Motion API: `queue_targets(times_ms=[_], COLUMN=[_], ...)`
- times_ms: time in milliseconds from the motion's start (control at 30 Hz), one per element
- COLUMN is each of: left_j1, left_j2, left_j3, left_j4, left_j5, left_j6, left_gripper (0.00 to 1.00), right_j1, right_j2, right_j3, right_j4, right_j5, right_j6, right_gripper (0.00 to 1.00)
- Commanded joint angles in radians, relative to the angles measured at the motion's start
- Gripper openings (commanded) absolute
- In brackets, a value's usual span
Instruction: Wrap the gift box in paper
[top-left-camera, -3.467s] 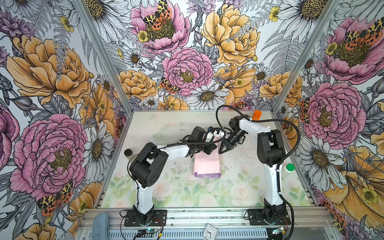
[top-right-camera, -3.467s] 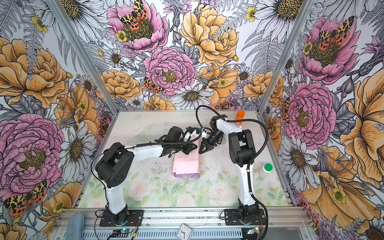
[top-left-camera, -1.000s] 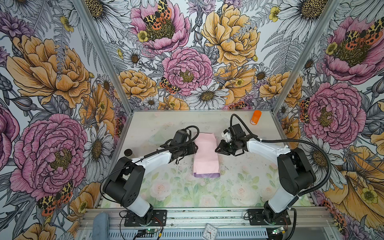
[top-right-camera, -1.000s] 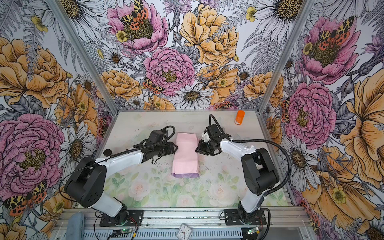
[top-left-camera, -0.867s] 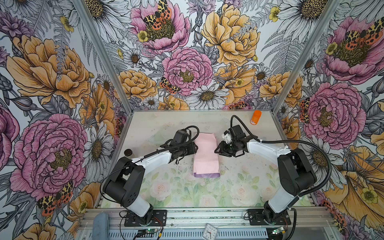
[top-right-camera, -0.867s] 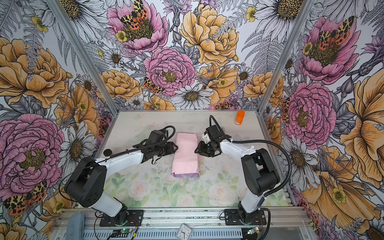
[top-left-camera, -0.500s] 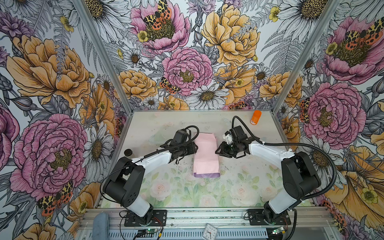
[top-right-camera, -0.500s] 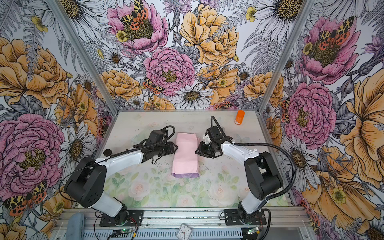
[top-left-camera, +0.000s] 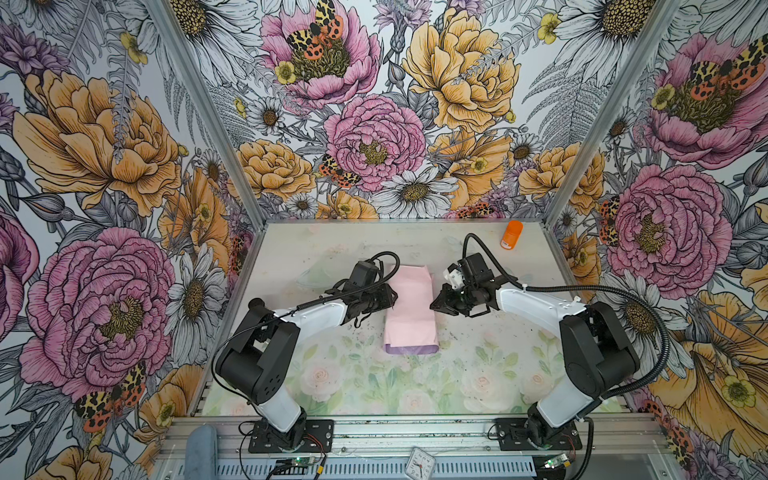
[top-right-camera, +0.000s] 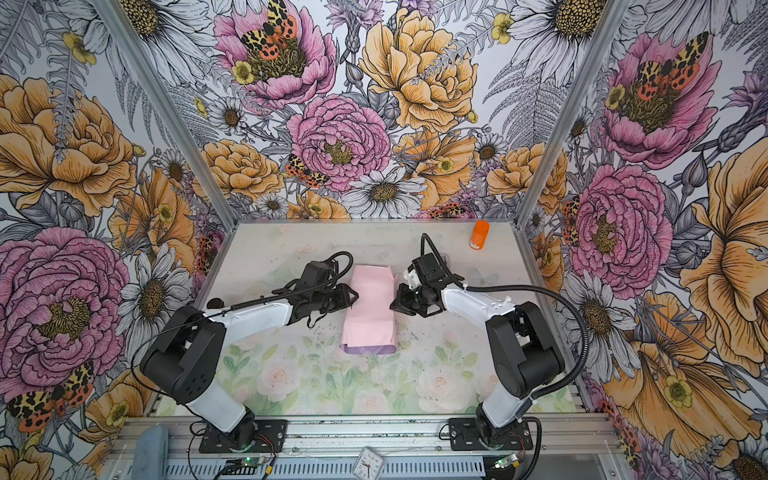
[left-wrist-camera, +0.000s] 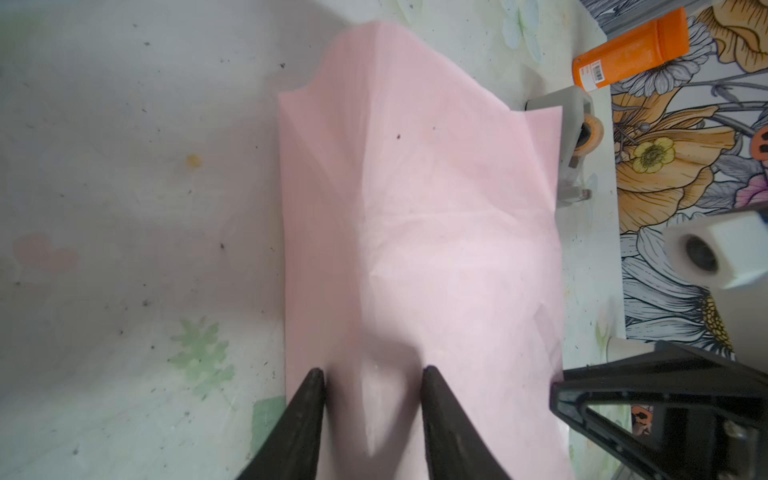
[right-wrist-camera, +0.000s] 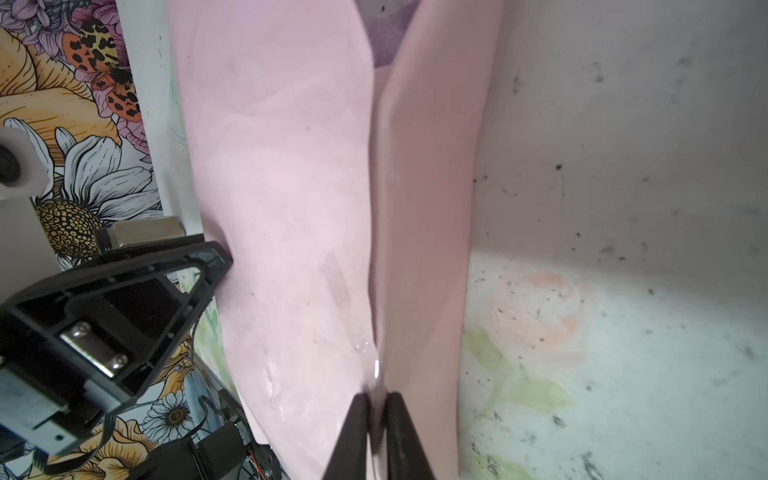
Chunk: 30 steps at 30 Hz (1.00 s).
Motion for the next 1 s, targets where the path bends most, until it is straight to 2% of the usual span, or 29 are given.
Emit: queue_targets(times_ms=[0, 267, 300, 467, 500, 733, 867, 967], left_j1=[-0.006, 0.000, 0.001, 0.004, 0.000, -0.028, -0.052, -0.064], left_j2=[0.023, 0.067, 0.066, -0.046, -0.082, -0.337, -0.424, -0.435], left_j3=[-0.002, 0.065, 0.078, 0.064, 0.044, -0.175, -0.331, -0.411], left_j4=[0.040, 0.050, 0.044, 0.013, 0.012, 0.079, 0.199, 0.284], left_j5=[0.025, 0.022, 0.016, -0.060, -0.080, -0.150, -0.157, -0.172], left_j6=[-0.008, 0.021, 0.028, 0.068, 0.074, 0.111, 0.122, 0.140], left_gripper=[0.36, 0.35, 0.37, 0.48, 0.50, 0.59, 0.62, 0.64], right_j1=[0.010, 0.004, 0.004, 0.007, 0.009, 0.055, 0.110, 0.138], right_j2=[0.027, 0.082, 0.085, -0.007, -0.040, -0.249, -0.282, -0.283], right_j3=[-0.012, 0.074, 0.090, 0.087, 0.074, -0.072, -0.125, -0.146], right_j4=[0.013, 0.013, 0.013, -0.006, -0.014, -0.013, -0.010, 0.010], right_j5=[0.008, 0.048, 0.047, 0.077, 0.096, 0.240, 0.273, 0.305], right_j6=[0.005, -0.018, -0.025, -0.083, -0.104, -0.244, -0.315, -0.349], right_gripper=[0.08, 0.10, 0.15, 0.51, 0.54, 0.54, 0.55, 0.57])
